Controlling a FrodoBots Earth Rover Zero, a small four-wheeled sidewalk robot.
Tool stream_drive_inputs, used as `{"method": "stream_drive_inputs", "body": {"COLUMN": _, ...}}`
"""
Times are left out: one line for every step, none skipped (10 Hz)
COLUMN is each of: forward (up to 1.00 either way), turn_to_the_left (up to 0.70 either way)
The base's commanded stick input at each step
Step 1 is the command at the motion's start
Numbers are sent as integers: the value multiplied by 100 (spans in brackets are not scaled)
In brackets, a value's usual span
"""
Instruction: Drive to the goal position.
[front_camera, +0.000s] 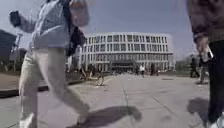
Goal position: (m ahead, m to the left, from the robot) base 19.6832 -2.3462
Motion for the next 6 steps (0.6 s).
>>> {"method": "stream_drive_inputs", "body": {"forward": 100, "turn_to_the_left": -2}}
{"method": "stream_drive_inputs", "body": {"forward": 100, "turn_to_the_left": -2}}
{"method": "stream_drive_inputs", "body": {"forward": 100, "turn_to_the_left": -2}}
{"method": "stream_drive_inputs", "body": {"forward": 100, "turn_to_the_left": -2}}
{"method": "stream_drive_inputs", "body": {"forward": 100, "turn_to_the_left": -2}}
{"method": "stream_drive_inputs", "body": {"forward": 100, "turn_to_the_left": -2}}
